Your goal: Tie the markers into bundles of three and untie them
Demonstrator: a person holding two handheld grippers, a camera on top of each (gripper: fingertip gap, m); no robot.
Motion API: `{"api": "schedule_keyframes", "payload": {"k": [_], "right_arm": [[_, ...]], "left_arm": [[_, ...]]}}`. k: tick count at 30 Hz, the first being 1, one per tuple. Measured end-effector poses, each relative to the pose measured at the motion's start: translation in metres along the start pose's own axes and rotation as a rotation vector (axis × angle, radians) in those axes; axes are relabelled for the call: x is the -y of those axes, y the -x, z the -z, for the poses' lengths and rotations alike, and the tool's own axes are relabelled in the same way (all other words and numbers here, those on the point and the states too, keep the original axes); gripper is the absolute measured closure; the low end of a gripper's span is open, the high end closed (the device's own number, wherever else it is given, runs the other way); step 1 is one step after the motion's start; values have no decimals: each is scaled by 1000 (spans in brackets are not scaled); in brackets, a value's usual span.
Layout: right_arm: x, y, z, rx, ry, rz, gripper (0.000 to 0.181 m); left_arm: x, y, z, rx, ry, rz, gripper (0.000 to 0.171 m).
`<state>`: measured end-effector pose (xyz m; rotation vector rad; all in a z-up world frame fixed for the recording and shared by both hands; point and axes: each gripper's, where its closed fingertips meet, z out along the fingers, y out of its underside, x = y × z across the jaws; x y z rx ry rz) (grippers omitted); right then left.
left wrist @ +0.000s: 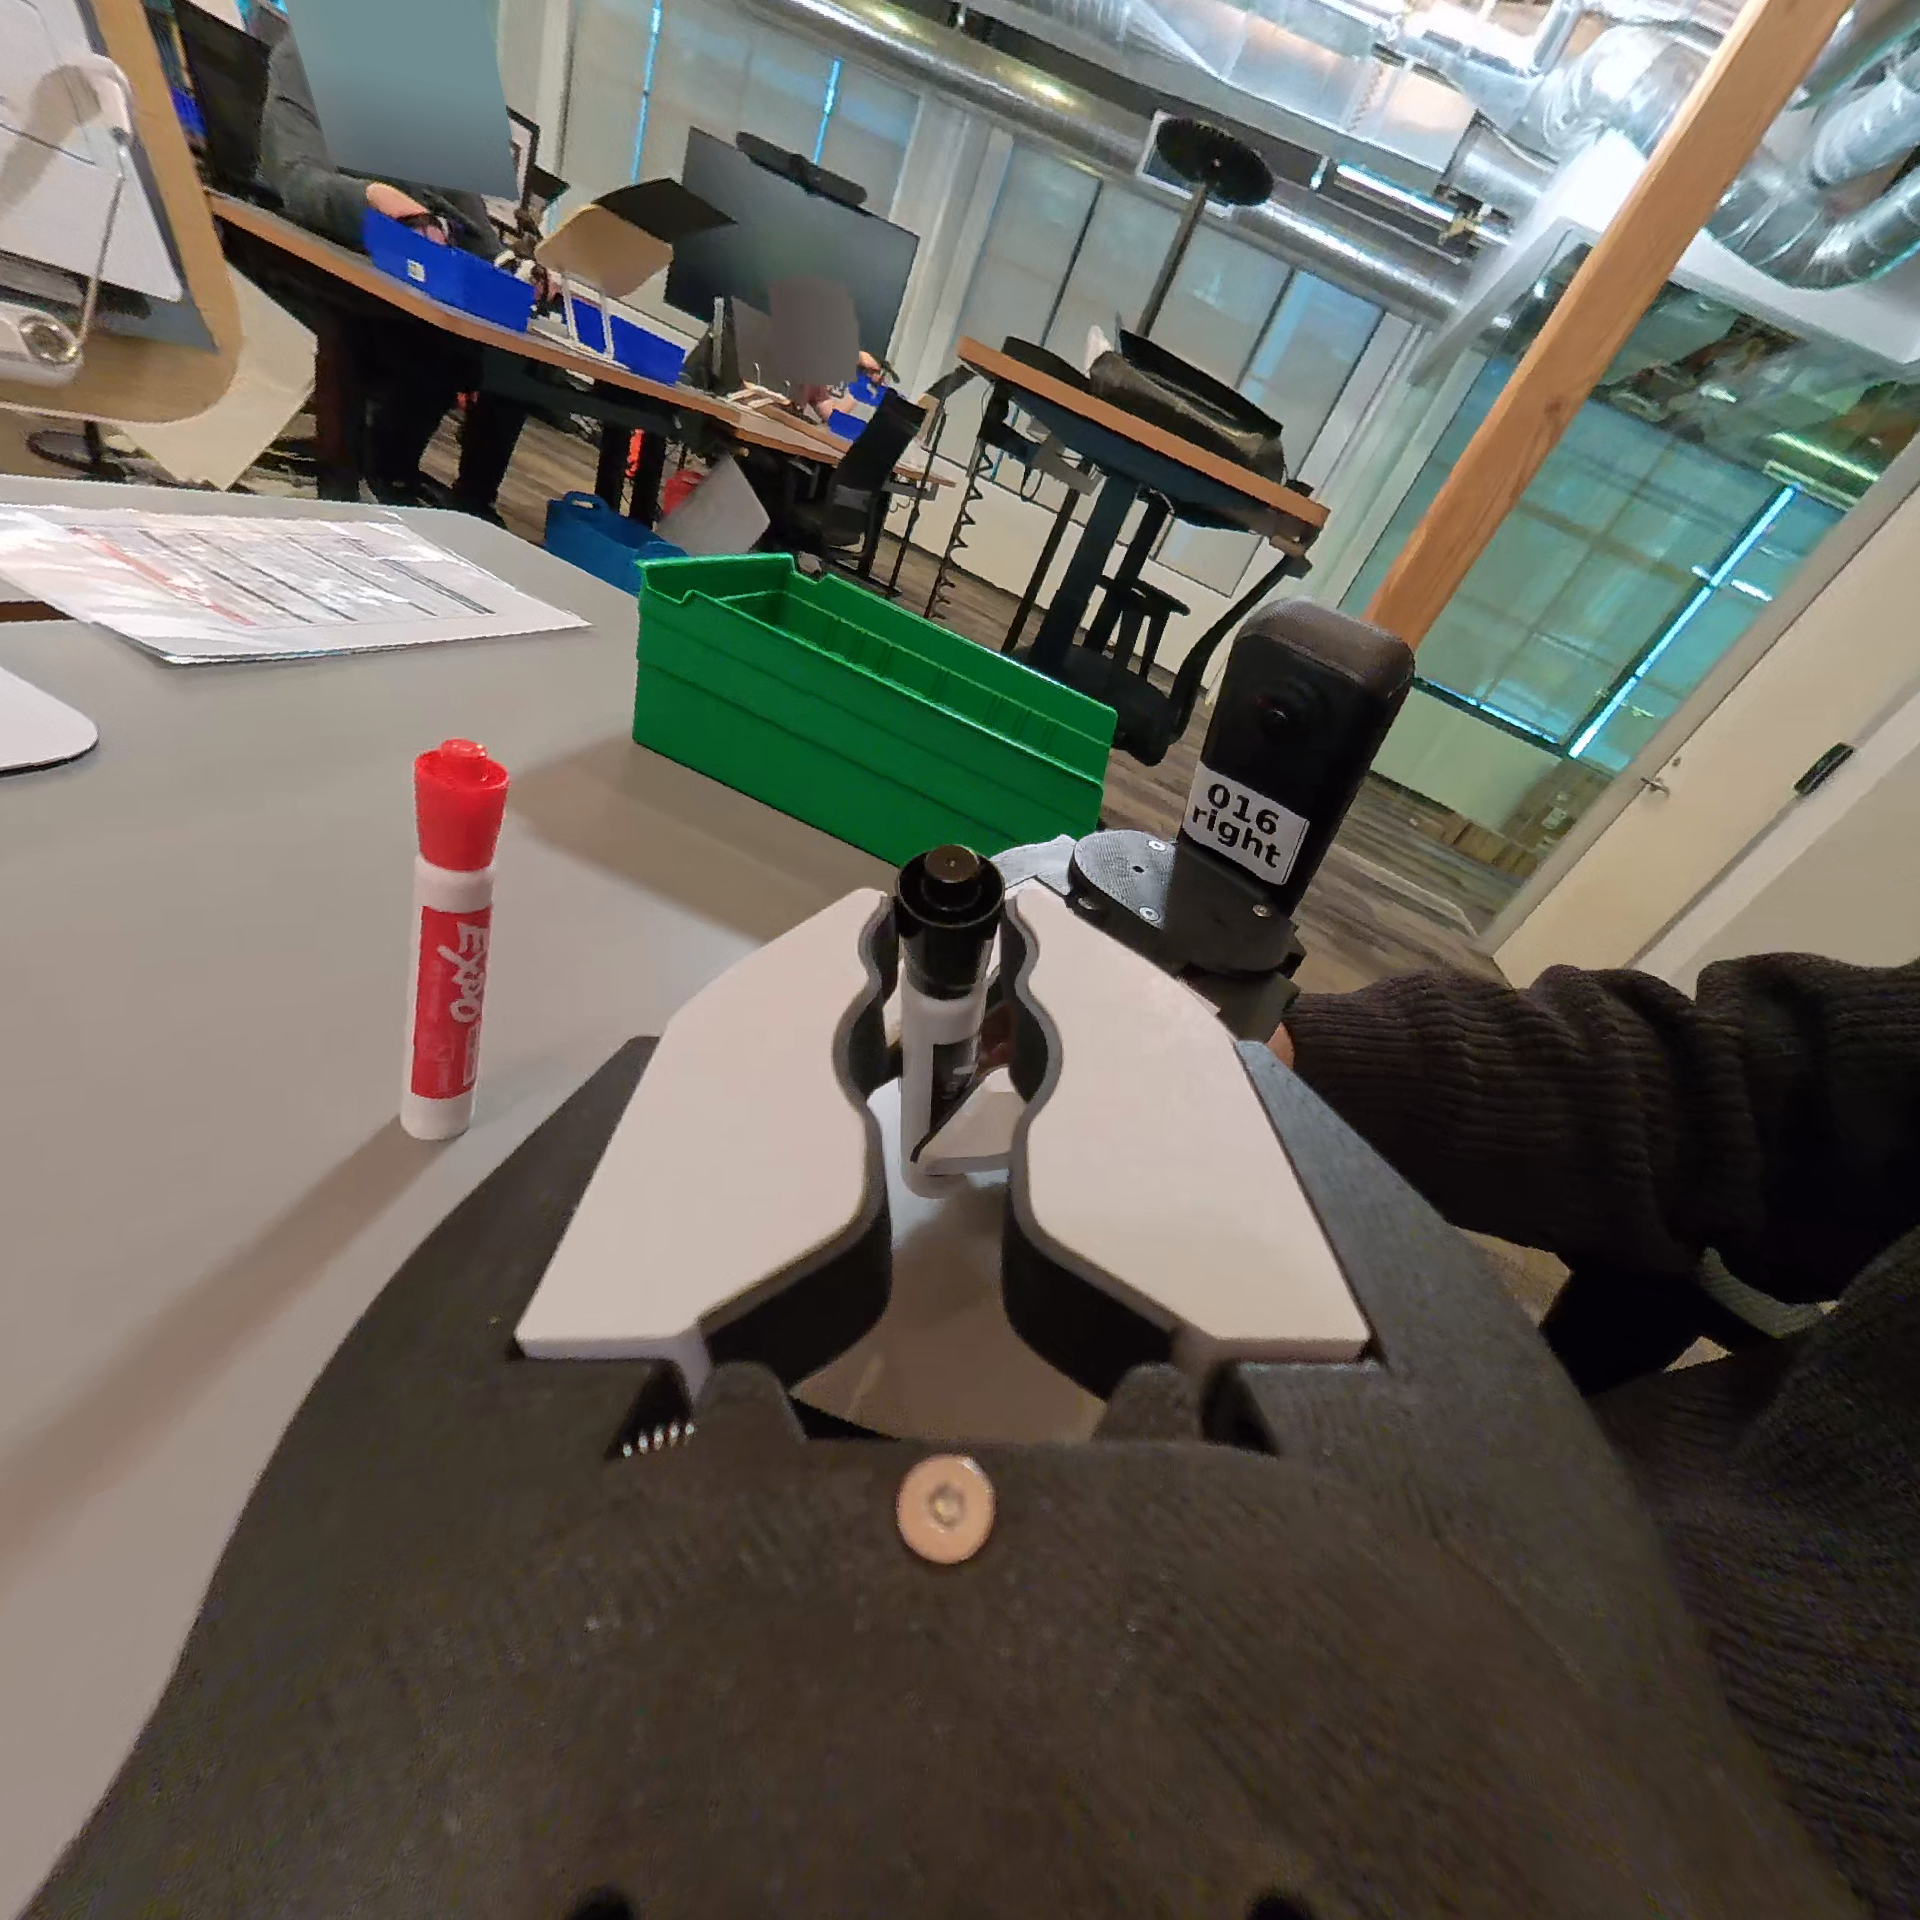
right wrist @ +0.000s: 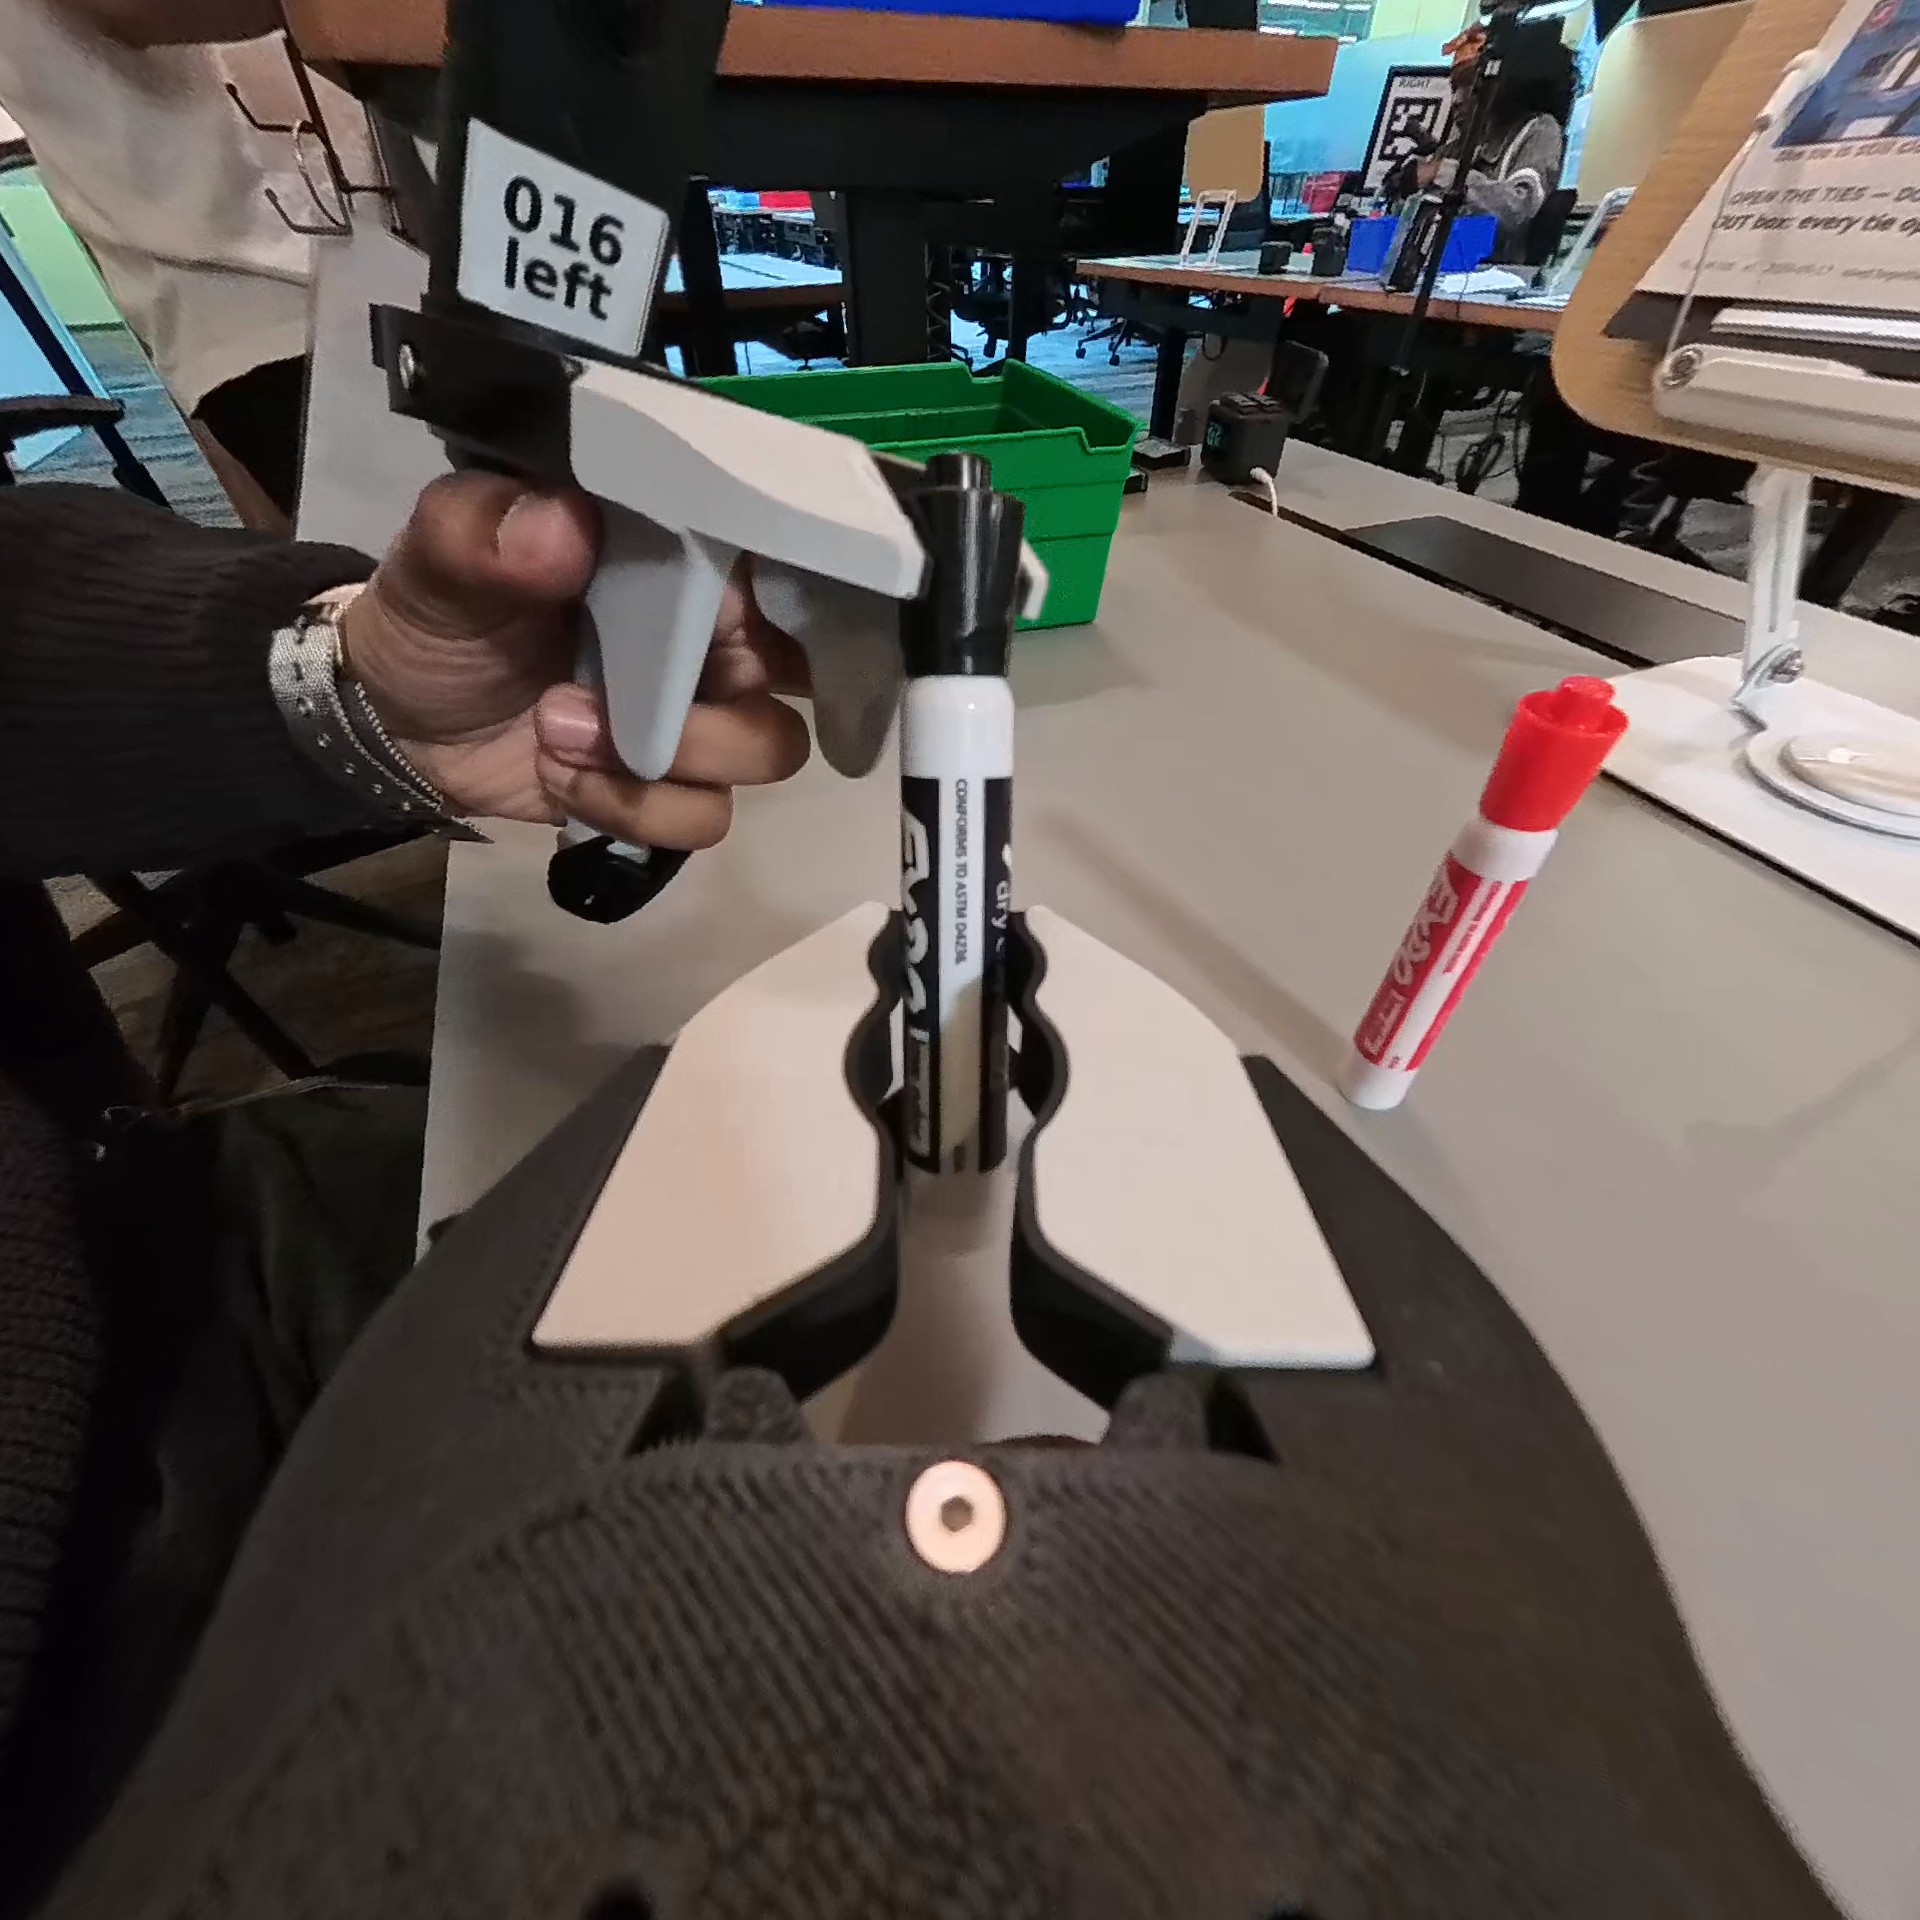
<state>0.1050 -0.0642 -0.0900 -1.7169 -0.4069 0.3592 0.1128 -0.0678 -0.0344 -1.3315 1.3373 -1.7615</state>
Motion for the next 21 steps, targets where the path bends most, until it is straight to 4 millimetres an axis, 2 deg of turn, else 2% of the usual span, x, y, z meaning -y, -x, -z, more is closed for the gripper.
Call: {"api": "schedule_keyframes", "payload": {"k": [5,8,10,14,17,21], "right_arm": [[0,-3,6,-29,-17,-11,162],[-4,-9,8,-72,-6,-4,153],[-6,-15,10,-100,5,-3,146],[-6,-30,15,-155,-21,-37,146],[-5,-41,22,-183,-51,-79,149],[-3,-62,33,-245,-108,-193,152]], "left_arm": [[0,-2,-5,0,23,-52,152],[7,9,0,64,11,-103,152],[13,25,7,136,10,-153,152],[34,75,19,321,-4,-226,152],[44,104,12,359,2,-229,152],[22,136,-8,385,220,-379,152]]}}
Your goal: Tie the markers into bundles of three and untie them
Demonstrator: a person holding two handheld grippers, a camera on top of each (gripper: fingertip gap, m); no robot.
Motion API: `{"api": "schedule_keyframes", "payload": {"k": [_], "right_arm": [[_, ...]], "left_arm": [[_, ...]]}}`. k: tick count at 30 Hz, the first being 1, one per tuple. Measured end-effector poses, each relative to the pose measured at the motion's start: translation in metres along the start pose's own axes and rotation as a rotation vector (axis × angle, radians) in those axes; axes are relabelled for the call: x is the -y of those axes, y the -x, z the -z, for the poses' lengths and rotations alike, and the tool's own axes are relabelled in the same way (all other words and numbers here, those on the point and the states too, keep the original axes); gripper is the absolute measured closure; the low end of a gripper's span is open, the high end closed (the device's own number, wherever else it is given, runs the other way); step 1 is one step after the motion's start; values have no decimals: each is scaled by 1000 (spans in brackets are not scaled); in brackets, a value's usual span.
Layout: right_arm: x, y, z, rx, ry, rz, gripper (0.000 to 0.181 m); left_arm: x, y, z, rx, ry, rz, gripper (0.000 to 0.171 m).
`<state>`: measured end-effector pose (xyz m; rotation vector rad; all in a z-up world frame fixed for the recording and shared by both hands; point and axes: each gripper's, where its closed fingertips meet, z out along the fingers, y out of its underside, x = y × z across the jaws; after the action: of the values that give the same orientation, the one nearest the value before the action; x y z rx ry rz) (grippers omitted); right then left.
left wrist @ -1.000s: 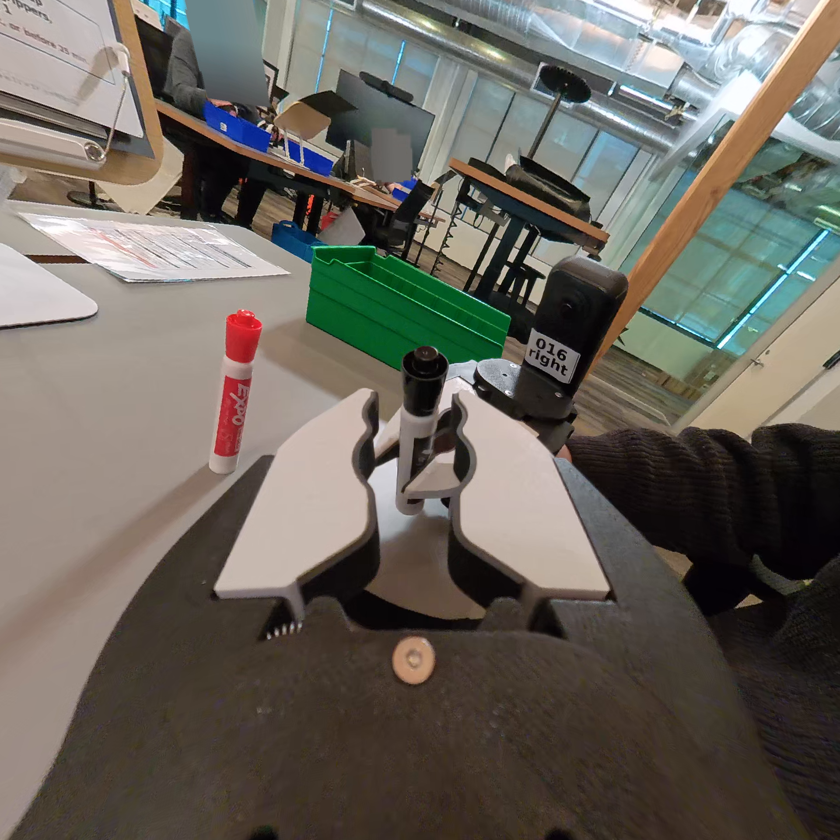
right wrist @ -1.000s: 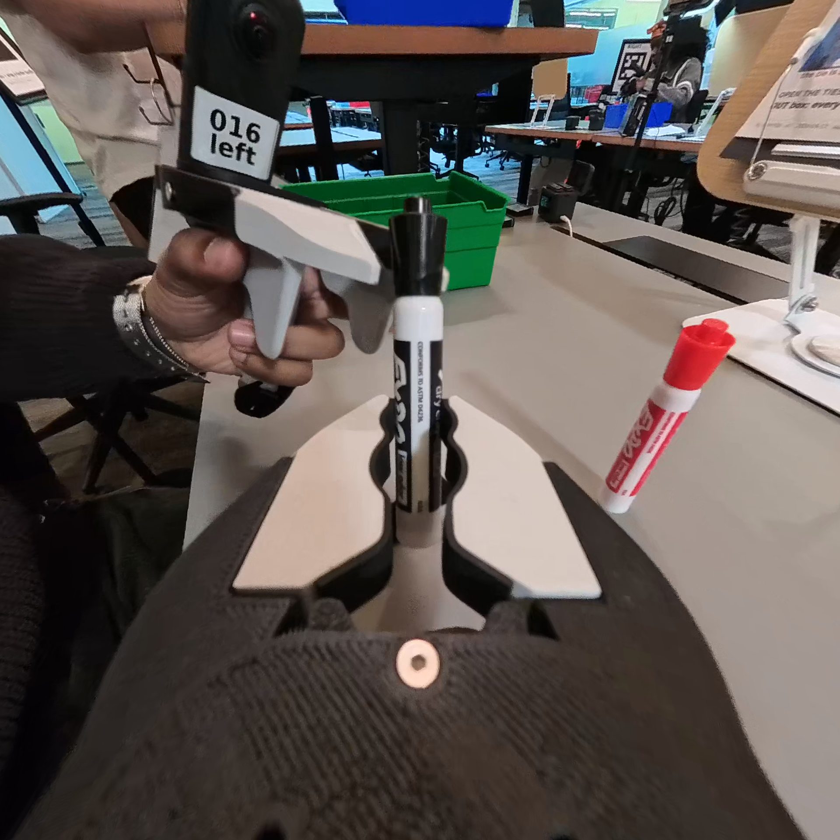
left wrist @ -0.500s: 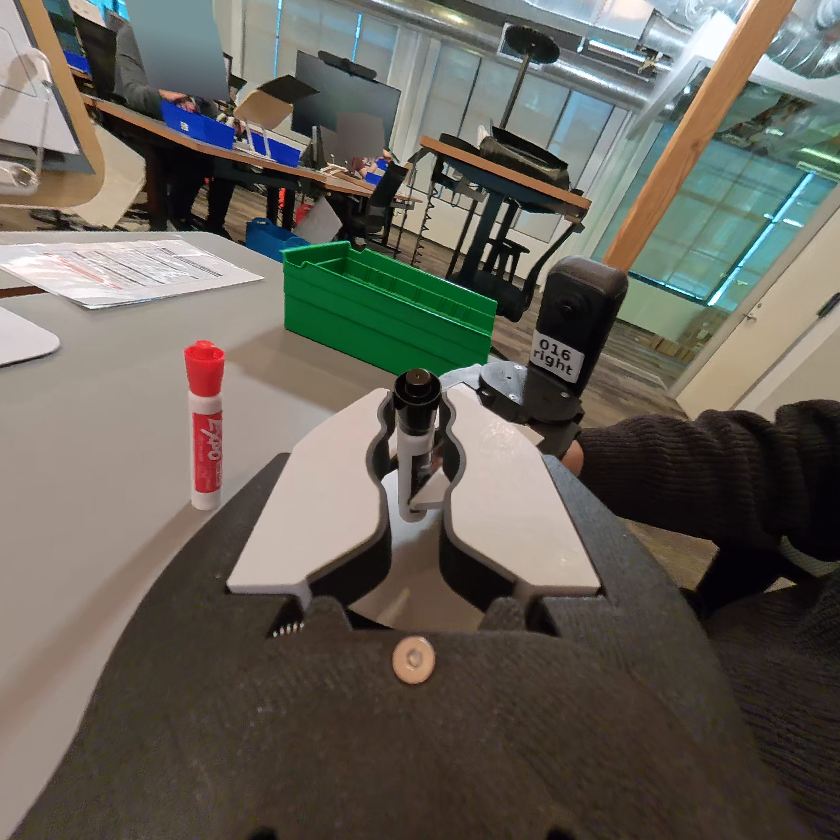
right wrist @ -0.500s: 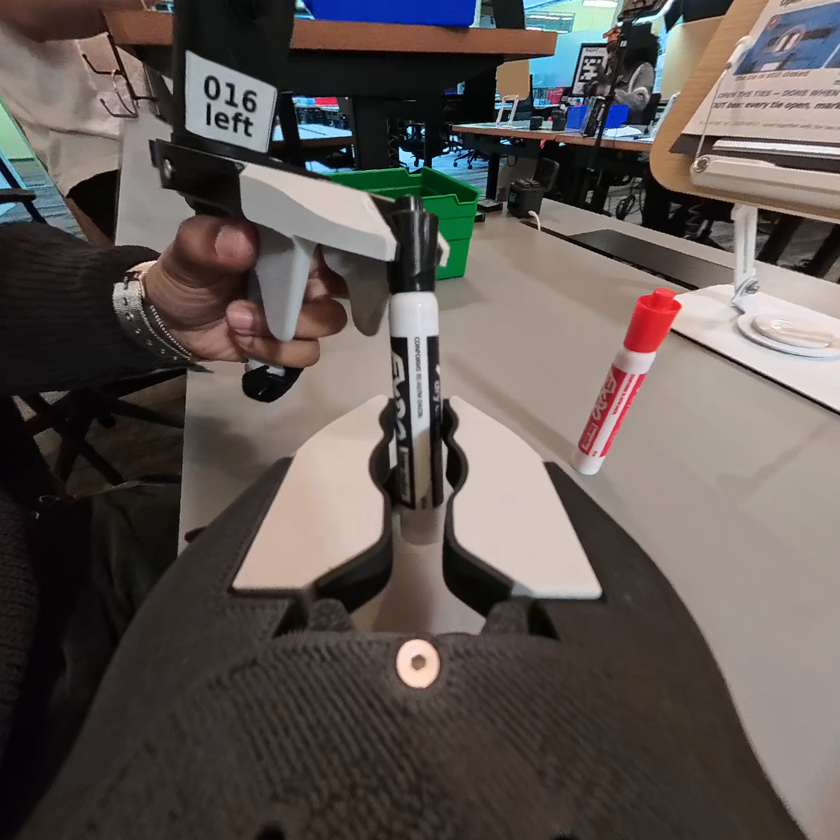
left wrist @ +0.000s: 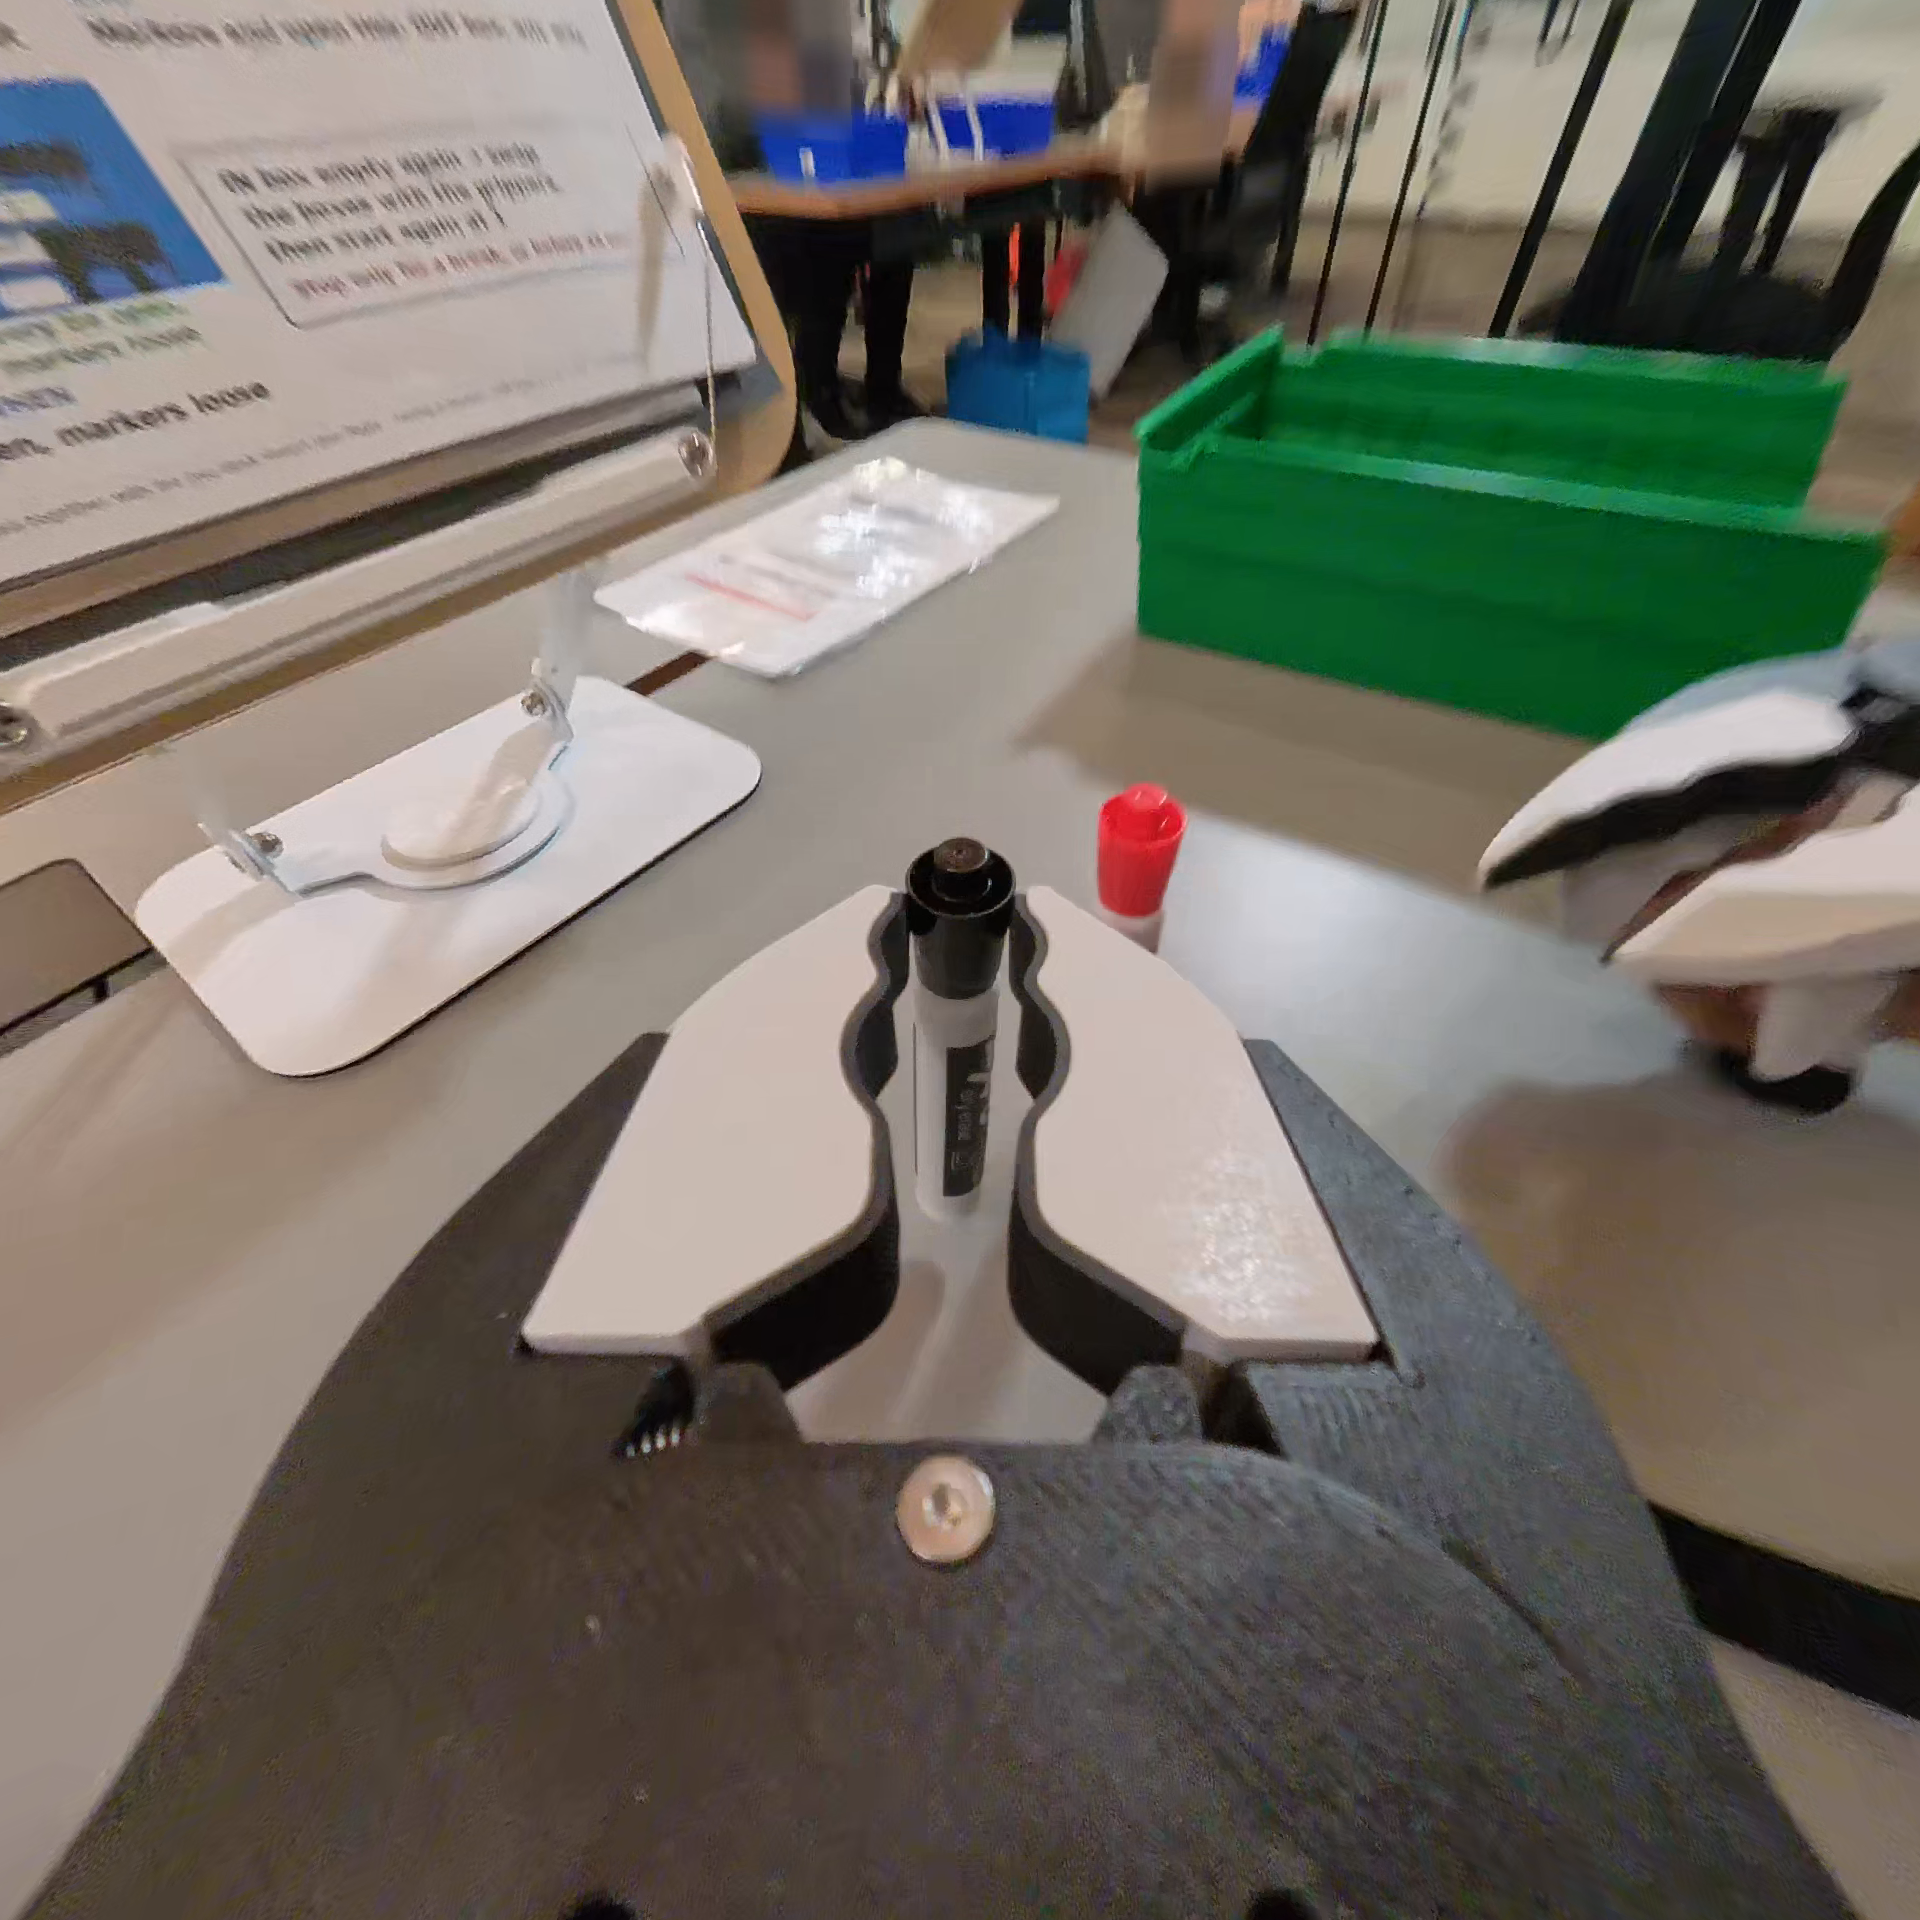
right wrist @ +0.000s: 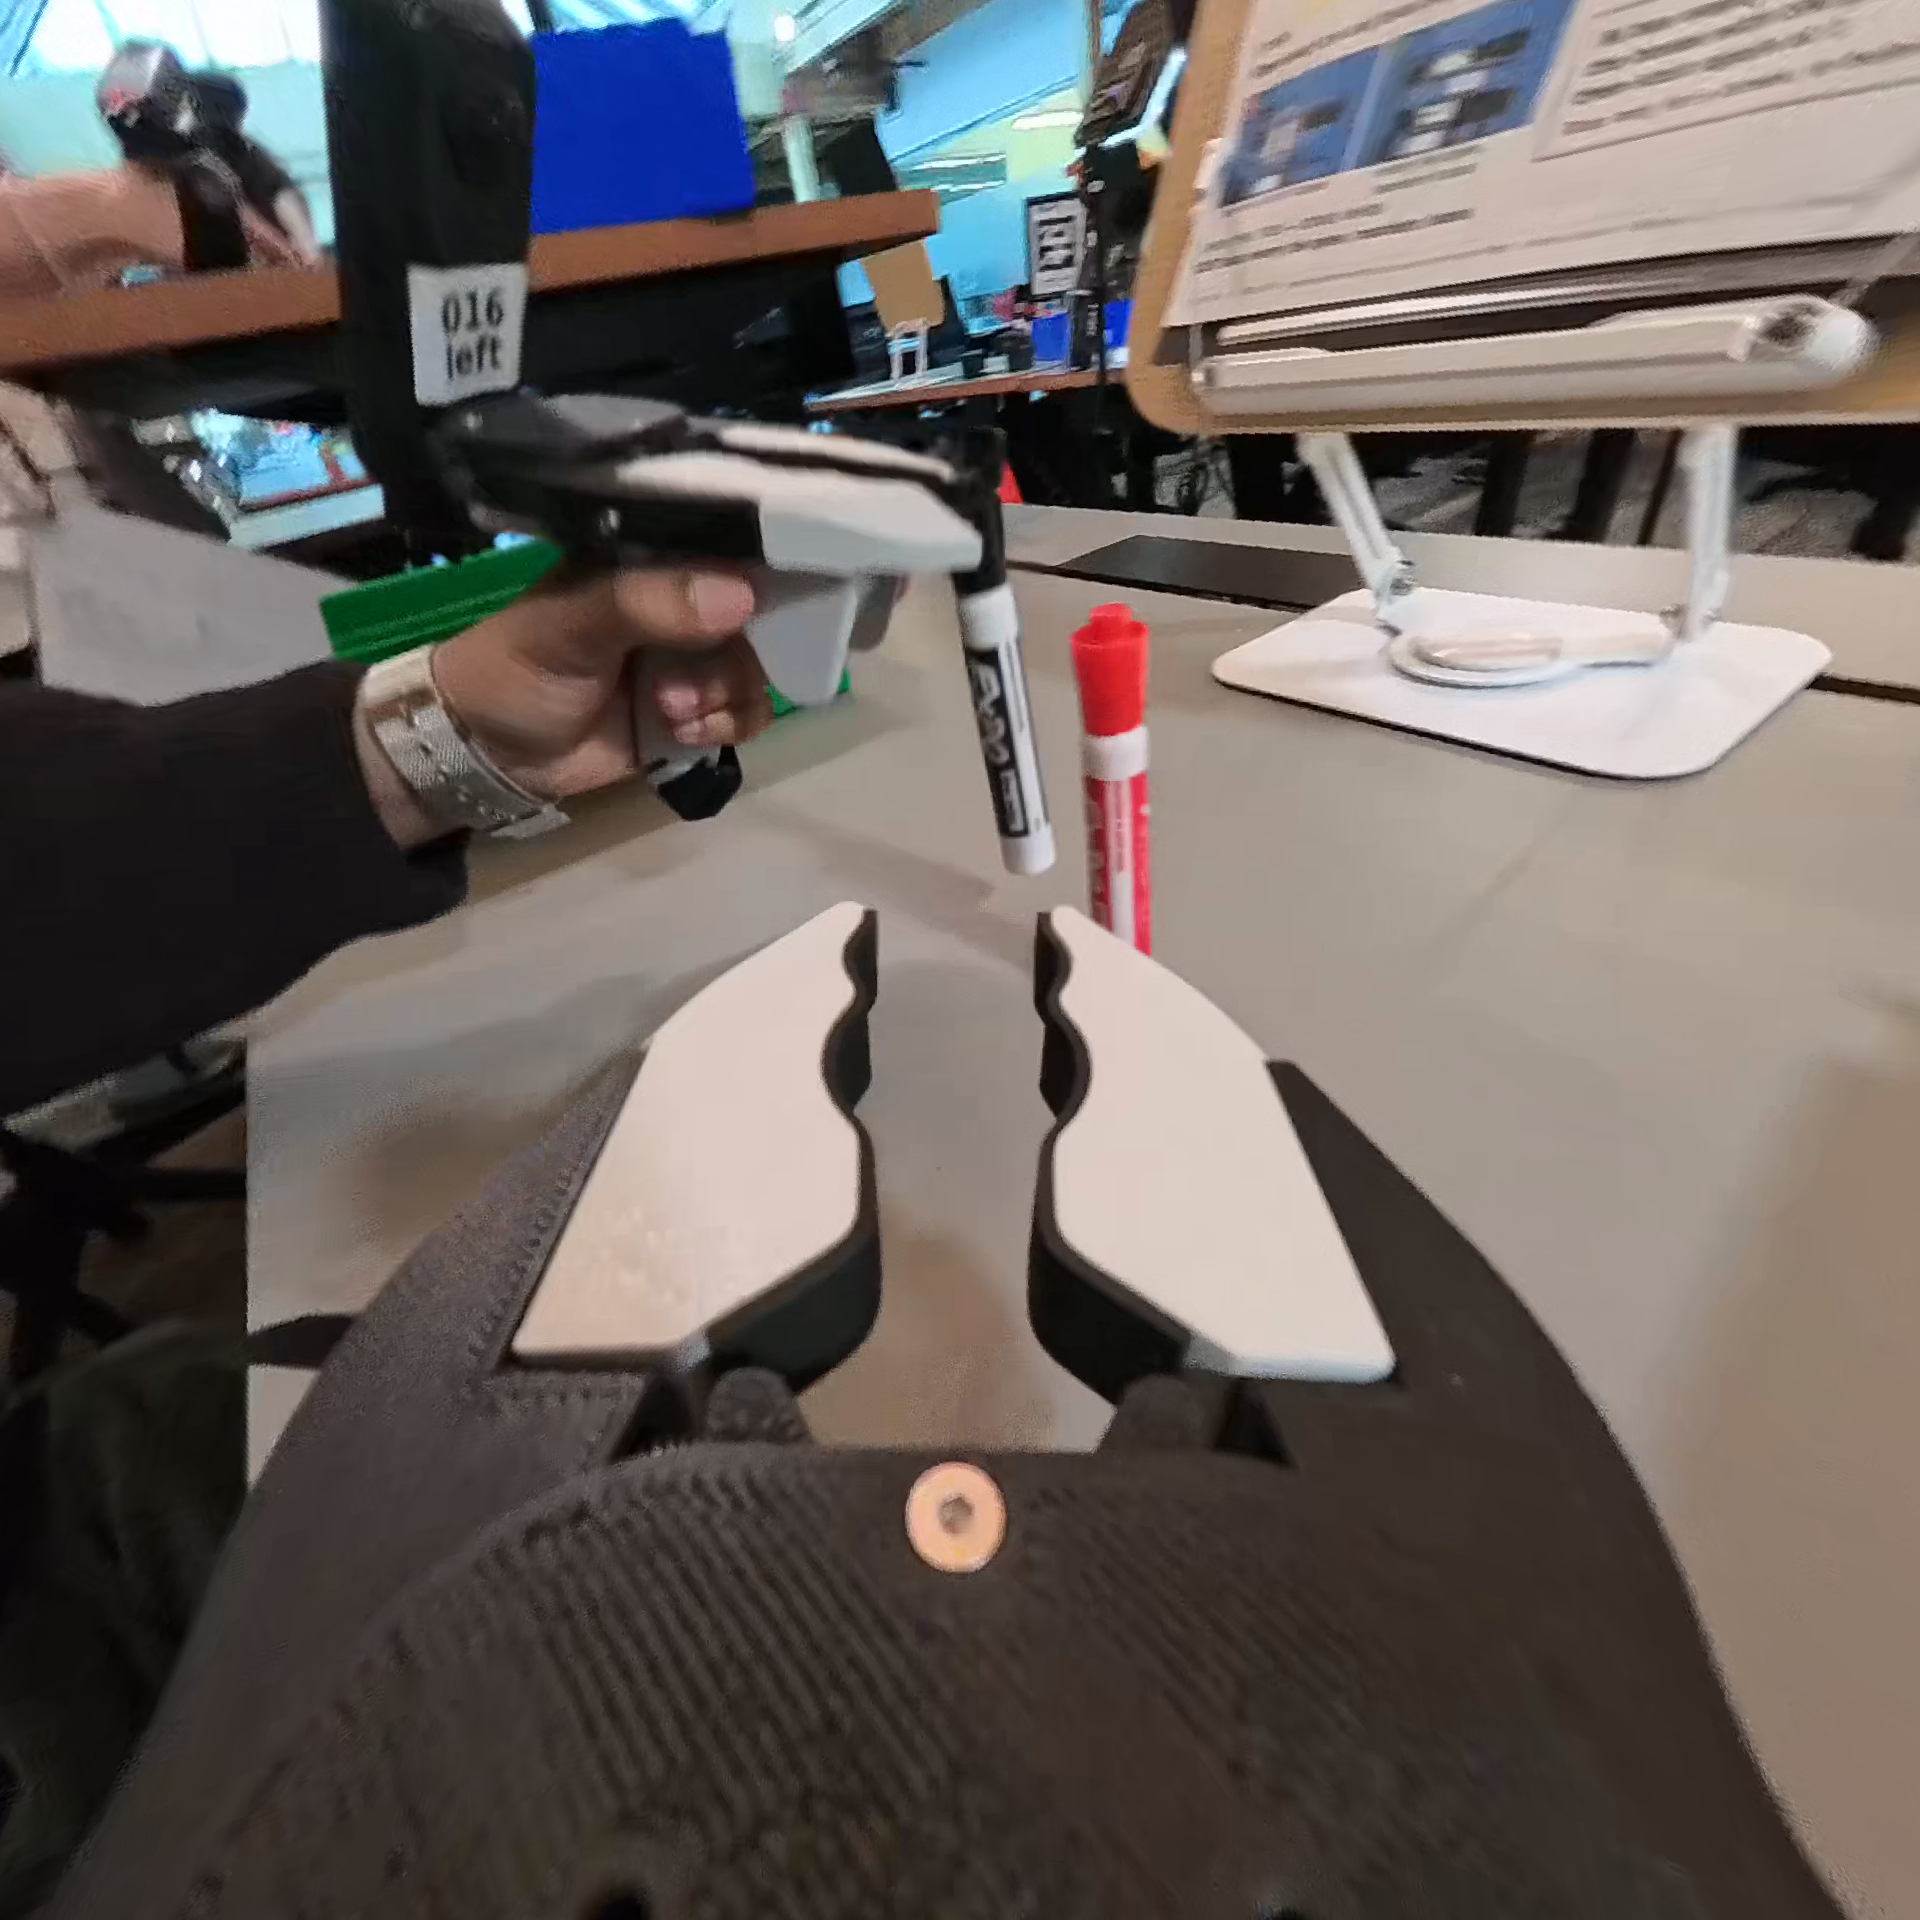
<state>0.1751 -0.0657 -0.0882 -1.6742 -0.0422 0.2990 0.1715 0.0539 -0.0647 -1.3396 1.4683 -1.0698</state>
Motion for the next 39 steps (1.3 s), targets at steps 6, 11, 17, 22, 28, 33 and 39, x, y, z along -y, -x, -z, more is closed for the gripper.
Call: {"api": "schedule_keyframes", "payload": {"k": [6,11,17,22,28,33,39], "right_arm": [[0,-21,11,-159,5,41,146],[-6,-25,10,-115,56,-8,146],[-8,-40,7,-123,61,-133,148],[-27,-25,13,-72,227,42,148],[-33,-10,9,-71,255,27,151],[-39,-9,7,-60,295,10,151],[-39,-17,10,-65,282,-101,153]], "left_arm": [[10,-8,-1,-56,-140,147,152],[6,-6,5,-50,-84,93,152],[5,-7,7,-103,-116,152,152],[-12,-10,-3,-107,-95,120,153],[-12,-16,-10,-139,-104,131,152],[-12,-20,-12,-142,-90,84,152],[-10,-26,-18,-154,-99,62,152]]}}
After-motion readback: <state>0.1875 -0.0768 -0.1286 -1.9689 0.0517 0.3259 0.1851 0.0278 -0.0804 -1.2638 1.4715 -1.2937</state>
